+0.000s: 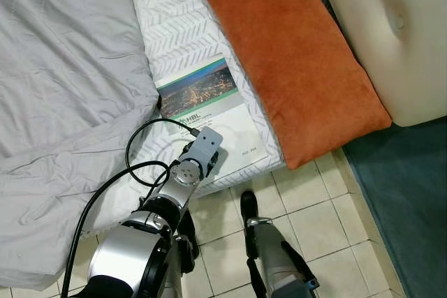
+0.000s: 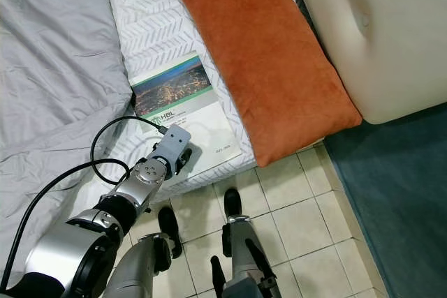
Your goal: Clean up the room
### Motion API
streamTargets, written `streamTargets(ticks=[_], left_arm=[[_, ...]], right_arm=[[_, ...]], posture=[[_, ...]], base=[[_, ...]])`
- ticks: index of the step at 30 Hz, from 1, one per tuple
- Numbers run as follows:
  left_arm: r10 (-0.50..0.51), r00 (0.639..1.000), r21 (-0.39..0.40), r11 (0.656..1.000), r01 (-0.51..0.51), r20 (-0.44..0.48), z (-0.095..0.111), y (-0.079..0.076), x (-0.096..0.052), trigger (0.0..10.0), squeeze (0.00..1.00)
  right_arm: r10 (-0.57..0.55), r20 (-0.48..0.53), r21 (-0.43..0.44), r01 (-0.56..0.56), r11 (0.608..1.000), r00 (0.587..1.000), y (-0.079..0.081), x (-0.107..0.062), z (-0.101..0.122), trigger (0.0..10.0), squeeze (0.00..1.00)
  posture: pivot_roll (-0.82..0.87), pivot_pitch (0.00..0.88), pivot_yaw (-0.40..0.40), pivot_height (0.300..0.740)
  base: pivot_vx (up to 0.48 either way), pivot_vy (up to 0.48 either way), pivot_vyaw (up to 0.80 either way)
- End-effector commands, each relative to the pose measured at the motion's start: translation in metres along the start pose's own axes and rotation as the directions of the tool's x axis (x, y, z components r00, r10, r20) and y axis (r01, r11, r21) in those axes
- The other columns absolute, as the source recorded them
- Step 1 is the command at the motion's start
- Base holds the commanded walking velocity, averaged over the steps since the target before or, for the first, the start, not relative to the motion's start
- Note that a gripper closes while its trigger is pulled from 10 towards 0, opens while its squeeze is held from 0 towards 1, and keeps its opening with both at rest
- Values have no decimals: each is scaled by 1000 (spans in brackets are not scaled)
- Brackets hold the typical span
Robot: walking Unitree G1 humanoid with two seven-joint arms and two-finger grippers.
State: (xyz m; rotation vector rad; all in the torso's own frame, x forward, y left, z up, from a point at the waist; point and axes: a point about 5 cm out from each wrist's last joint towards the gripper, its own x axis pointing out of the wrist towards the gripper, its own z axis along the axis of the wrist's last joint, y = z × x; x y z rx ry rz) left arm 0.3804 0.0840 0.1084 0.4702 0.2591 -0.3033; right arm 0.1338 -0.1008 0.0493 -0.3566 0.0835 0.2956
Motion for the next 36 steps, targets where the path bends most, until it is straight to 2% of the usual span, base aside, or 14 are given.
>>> streamTargets(ticks=[1,7,9,12,14,15,19,24,26,30,32,34,35,36], left_arm=[[-27,1000,-28,999,27,-9,-7,-7,-1,10000,0],[-28,994,-68,997,35,101,12,3,0,10000,0],[-37,978,-35,998,45,205,22,20,-3,10000,0],[-38,974,-37,998,48,224,24,24,-3,10000,0],[-36,969,-65,996,54,246,25,27,-4,10000,0],[-42,963,-74,995,64,267,22,25,-6,10000,0],[-52,948,-60,995,74,315,13,27,-12,10000,0],[-43,953,-226,967,114,299,-28,42,-28,10000,0],[-43,953,-226,967,114,299,-28,42,-28,10000,0],[39,956,-374,924,76,290,-51,37,-43,10000,0],[39,956,-374,924,76,290,-51,37,-43,10000,0],[82,958,-429,902,45,273,-57,35,-48,10000,0],[166,963,-565,825,-18,212,-65,30,-54,10000,0],[166,963,-565,825,-18,212,-65,30,-54,10000,0]], right_arm=[[21,-79,16,-20,1000,997,5,-9,-16,10000,0],[19,-79,20,-18,1000,997,0,-3,-22,10000,0],[13,-63,36,-11,999,998,-6,7,-23,10000,0],[13,-58,38,-11,999,998,-7,8,-22,10000,0],[14,-61,48,-11,999,998,-10,13,-24,10000,0],[8,-72,75,-2,997,997,-14,19,-28,10000,0],[-46,-66,145,55,988,997,-32,28,-20,10000,0],[-220,-23,225,220,949,975,-82,63,-8,10000,0],[-220,-23,225,220,949,975,-82,63,-8,10000,0],[-343,-18,333,329,883,939,-116,82,5,10000,0],[-343,-18,333,329,883,939,-116,82,5,10000,0],[-361,-6,342,341,876,933,-124,86,9,10000,0],[-373,9,324,350,879,928,-130,87,11,10000,0],[-373,9,324,350,879,928,-130,87,11,10000,0]], posture=[[-362,682,49,740],[-317,608,77,740],[-264,485,107,740],[-264,485,107,740],[-237,436,113,740],[-191,322,129,740],[-172,274,129,740],[-100,90,126,740],[-100,90,126,740],[-47,0,94,740],[-47,0,94,740],[-42,0,87,740],[-16,0,61,740],[-16,0,61,740]], base=[[0,0,0],[0,0,0],[0,0,0],[0,0,0],[0,0,0],[0,0,0],[0,0,0],[0,0,0],[0,0,0],[0,0,0],[0,0,0],[0,0,0],[0,0,0],[0,0,0]])
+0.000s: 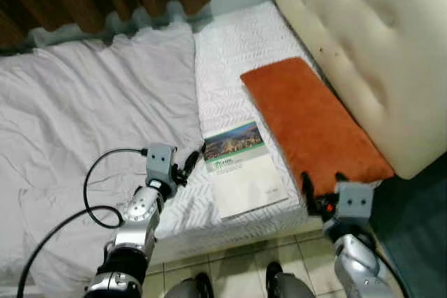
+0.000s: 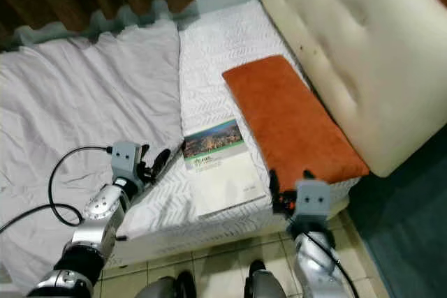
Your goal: Clean up the room
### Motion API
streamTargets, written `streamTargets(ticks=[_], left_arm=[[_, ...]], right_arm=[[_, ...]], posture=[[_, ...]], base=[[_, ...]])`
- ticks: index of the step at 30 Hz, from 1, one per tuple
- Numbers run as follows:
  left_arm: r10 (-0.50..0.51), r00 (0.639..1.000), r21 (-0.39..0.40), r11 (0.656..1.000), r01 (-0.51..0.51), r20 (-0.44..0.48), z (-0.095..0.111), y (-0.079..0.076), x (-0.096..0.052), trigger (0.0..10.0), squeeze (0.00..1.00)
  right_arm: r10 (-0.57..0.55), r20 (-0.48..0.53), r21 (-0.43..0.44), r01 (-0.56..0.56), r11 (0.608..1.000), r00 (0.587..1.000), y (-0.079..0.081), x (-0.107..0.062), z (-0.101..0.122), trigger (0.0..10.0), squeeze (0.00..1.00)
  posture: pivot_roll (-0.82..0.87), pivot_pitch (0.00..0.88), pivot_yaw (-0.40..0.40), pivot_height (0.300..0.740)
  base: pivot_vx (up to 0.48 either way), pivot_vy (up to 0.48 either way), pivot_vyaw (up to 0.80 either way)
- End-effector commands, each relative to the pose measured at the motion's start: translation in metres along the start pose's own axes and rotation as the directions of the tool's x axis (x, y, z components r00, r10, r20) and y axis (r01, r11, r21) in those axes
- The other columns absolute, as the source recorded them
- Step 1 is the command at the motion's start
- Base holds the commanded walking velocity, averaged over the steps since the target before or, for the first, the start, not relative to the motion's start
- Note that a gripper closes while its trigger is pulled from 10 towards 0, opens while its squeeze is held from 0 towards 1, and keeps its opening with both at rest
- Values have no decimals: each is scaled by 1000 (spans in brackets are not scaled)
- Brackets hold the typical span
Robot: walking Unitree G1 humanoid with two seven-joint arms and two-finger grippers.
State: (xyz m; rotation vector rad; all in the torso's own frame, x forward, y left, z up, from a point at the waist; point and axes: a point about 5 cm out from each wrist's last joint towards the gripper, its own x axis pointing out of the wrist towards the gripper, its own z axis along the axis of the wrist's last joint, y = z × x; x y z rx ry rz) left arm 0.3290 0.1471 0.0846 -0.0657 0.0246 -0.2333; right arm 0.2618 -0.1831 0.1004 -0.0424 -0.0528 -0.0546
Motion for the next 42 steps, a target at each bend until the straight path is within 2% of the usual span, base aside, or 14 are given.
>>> streamTargets(ticks=[1,2,3,5,7,12,15,16,19,21,24,30,32,42], left_arm=[[95,995,-59,994,-96,-24,-11,4,-16,10000,0],[106,994,-30,994,-107,-13,-15,2,-27,10000,0],[106,994,-30,994,-107,-13,-15,2,-27,10000,0],[65,997,29,998,-64,-33,-29,-2,-40,10000,0],[49,998,48,998,-47,-36,-29,-4,-38,10000,0],[73,997,-16,997,-73,-40,-22,-8,-37,10000,0],[75,995,-1,997,-75,-61,-23,-11,-44,10000,0],[74,995,56,996,-70,-69,-23,-9,-46,10000,0],[62,997,83,995,-58,-54,-20,-7,-45,10000,0],[54,997,80,996,-51,-45,-17,-6,-44,10000,0],[126,991,57,991,-124,-33,-14,-2,-43,10000,0],[150,988,20,989,-149,-37,-11,-11,-42,10000,0],[160,986,35,987,-158,-46,-13,-10,-42,10000,0],[169,984,34,985,-167,-64,-14,-13,-42,10000,0]], right_arm=[[-29,-29,-34,28,999,999,-10,-5,-9,10000,0],[-32,-21,-57,31,998,999,-12,-5,-9,10000,0],[-32,-21,-57,31,998,999,-12,-5,-9,10000,0],[-1,-38,-86,-2,996,999,-8,2,-13,10000,0],[23,-50,-85,-27,996,998,-5,7,-15,10000,0],[68,-51,-93,-73,993,996,-1,16,-13,10000,0],[78,-64,-102,-84,991,995,-1,15,-17,10000,0],[73,-93,-94,-82,992,993,-1,11,-24,10000,0],[80,-111,-94,-90,992,991,-1,8,-31,10000,0],[88,-120,-100,-100,990,989,0,7,-34,10000,0],[115,-122,-122,-130,984,986,3,10,-35,10000,0],[179,-125,-117,-194,974,976,7,13,-35,10000,0],[196,-105,-78,-205,976,975,8,14,-33,10000,0],[252,-145,-81,-265,961,957,13,16,-41,10000,0]], posture=[[-1,0,38,740],[-1,0,38,740],[-1,0,38,740],[8,0,27,740],[8,0,24,740],[4,0,25,740],[11,0,25,740],[16,0,23,740],[20,0,24,740],[22,0,24,740],[23,0,19,740],[34,0,8,740],[34,0,8,740],[55,0,-14,740]], base=[[0,0,0],[0,0,0],[0,0,0],[0,0,0],[0,0,0],[0,0,0],[0,480,0],[0,480,-788],[0,480,-788],[0,480,-788],[0,480,-660],[0,480,0],[0,480,0],[0,480,424]])
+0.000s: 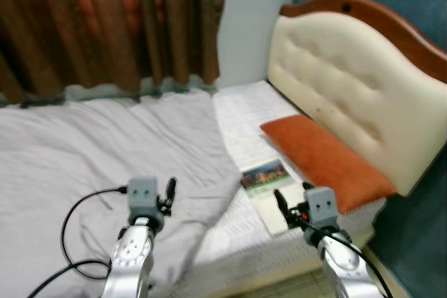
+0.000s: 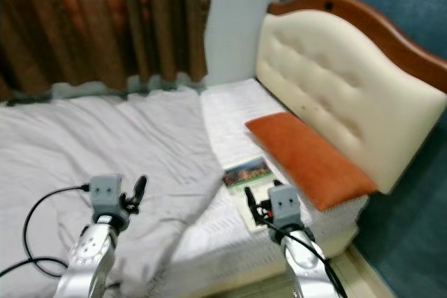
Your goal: Clean up the room
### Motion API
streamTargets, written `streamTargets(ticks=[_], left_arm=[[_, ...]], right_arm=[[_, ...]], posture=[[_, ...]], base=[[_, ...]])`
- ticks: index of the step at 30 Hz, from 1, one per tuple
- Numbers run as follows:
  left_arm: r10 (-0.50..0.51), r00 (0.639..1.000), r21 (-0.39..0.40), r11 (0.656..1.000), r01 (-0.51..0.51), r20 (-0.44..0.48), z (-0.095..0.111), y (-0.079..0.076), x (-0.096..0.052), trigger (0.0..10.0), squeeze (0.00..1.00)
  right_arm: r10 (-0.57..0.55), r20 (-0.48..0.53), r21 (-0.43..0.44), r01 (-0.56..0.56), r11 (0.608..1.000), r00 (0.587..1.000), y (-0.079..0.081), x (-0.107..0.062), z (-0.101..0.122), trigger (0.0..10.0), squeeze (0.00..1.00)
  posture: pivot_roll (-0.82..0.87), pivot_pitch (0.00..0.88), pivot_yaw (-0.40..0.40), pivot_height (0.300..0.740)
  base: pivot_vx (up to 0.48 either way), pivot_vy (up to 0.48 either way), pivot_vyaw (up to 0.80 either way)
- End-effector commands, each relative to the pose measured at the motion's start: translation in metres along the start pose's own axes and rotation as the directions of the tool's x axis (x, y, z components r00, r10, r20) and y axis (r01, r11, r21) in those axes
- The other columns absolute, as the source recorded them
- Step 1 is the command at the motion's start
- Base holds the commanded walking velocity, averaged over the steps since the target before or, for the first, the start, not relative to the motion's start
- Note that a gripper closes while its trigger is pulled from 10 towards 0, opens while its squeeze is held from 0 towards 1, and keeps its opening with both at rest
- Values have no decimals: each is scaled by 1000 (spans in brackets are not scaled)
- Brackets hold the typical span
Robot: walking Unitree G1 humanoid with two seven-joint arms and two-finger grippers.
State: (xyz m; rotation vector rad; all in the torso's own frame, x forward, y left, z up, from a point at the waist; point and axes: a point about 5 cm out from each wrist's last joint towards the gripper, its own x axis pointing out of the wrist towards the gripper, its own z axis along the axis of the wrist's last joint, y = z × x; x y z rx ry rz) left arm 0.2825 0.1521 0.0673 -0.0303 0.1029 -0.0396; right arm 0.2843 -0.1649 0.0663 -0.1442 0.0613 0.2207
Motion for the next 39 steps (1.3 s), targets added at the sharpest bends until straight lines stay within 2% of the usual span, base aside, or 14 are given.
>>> streamTargets(ticks=[1,6,13,23,25,27,30,31,34,38,39], left_arm=[[-16,1000,-5,1000,16,0,3,-8,1,10000,0],[8,998,18,1000,-7,-55,-6,-6,2,10000,0],[2,999,57,998,1,-51,1,-2,13,10000,0],[-61,997,69,996,64,-50,1,-9,12,10000,0],[-133,990,141,982,125,42,12,-8,-13,10000,0],[-154,983,105,984,143,102,22,-2,-38,10000,0],[-169,982,103,982,160,86,18,4,-60,10000,0],[-179,981,121,978,169,70,14,5,-63,10000,0],[-197,979,96,977,192,46,8,5,-66,10000,0],[-252,967,79,965,249,31,8,-7,-50,10000,0],[-252,967,79,965,249,31,8,-7,-50,10000,0]], right_arm=[[-16,-39,-10,16,1000,999,-6,-3,-10,10000,0],[-7,-18,18,7,1000,1000,-8,-1,-9,10000,0],[33,-9,40,-33,999,999,-3,-1,-8,10000,0],[1,0,32,-1,999,1000,-7,-1,-9,10000,0],[-80,88,91,71,993,993,-15,-20,2,10000,0],[-109,118,134,93,987,987,-15,-38,6,10000,0],[-126,99,155,110,982,987,-15,-57,1,10000,0],[-130,84,155,116,981,988,-16,-62,-2,10000,0],[-131,55,151,122,981,990,-16,-66,-8,10000,0],[-132,17,126,128,984,991,-14,-60,-12,10000,0],[-132,17,126,128,984,991,-14,-60,-12,10000,0]], posture=[[57,0,-15,740],[58,0,-18,740],[53,0,-14,740],[39,0,3,740],[34,0,9,740],[33,0,7,740],[33,0,16,740],[36,0,19,740],[33,0,21,740],[17,0,29,740],[17,0,29,740]], base=[[0,480,0],[0,288,0],[0,0,438],[0,0,176],[0,0,0],[0,0,0],[0,0,0],[0,0,0],[0,0,0],[0,0,0],[0,0,0]])
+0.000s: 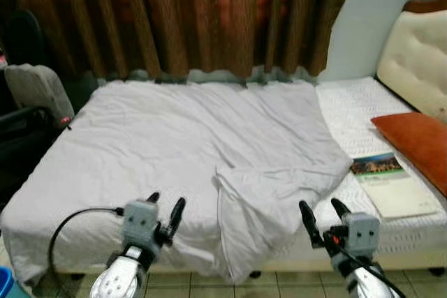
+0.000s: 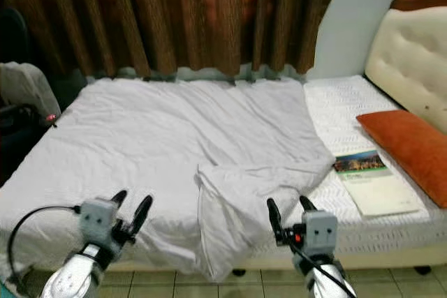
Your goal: Clean up the room
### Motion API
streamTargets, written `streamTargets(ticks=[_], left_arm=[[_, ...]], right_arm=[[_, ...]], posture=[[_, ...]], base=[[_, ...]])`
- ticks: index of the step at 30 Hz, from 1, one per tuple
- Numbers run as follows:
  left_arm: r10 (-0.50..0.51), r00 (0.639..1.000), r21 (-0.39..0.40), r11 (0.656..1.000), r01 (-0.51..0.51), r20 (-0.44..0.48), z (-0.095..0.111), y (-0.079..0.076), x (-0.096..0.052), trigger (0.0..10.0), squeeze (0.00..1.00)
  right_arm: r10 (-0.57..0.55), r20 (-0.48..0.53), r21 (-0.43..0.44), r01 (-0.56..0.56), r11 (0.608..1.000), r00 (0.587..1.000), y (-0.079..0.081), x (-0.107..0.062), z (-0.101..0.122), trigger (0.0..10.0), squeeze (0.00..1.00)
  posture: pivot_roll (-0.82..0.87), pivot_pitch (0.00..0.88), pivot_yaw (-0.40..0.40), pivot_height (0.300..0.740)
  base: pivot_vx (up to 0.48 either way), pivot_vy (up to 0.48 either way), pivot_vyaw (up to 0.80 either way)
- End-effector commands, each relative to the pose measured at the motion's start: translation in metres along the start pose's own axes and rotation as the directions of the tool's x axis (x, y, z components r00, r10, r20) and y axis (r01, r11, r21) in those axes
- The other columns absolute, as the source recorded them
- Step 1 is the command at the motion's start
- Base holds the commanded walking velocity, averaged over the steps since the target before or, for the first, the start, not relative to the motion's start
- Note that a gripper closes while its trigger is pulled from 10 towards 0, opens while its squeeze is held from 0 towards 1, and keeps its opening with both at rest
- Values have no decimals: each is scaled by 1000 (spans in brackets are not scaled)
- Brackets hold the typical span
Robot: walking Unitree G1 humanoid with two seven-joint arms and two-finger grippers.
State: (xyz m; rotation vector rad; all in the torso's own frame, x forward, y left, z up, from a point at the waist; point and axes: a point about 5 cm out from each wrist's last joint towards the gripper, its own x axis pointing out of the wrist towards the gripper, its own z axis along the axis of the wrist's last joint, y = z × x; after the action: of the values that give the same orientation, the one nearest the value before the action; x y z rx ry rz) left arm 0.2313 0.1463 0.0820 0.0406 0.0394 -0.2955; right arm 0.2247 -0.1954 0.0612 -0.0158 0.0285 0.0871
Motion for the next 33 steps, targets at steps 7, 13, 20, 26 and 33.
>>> streamTargets(ticks=[7,13,20,26,33], left_arm=[[6,999,-66,998,-10,-50,-6,0,21,10000,0],[24,998,-91,995,-30,-64,-9,-3,26,10000,0],[58,996,-100,993,-64,-64,-8,-1,31,10000,0],[55,996,-87,994,-60,-68,-7,2,37,10000,0],[116,988,-103,987,-126,-98,-10,10,42,10000,0]], right_arm=[[33,-9,-63,-34,997,999,1,16,8,10000,0],[41,-22,-82,-43,996,999,0,23,8,10000,0],[72,-28,-74,-74,995,997,5,29,8,10000,0],[70,-40,-69,-72,995,997,4,32,6,10000,0],[83,-55,-67,-86,994,995,6,29,3,10000,0]], posture=[[-14,0,26,740],[-17,0,30,740],[-12,0,27,740],[-7,0,22,740],[-21,0,22,740]], base=[[472,0,-338],[472,0,-131],[472,0,159],[472,0,383],[472,0,0]])
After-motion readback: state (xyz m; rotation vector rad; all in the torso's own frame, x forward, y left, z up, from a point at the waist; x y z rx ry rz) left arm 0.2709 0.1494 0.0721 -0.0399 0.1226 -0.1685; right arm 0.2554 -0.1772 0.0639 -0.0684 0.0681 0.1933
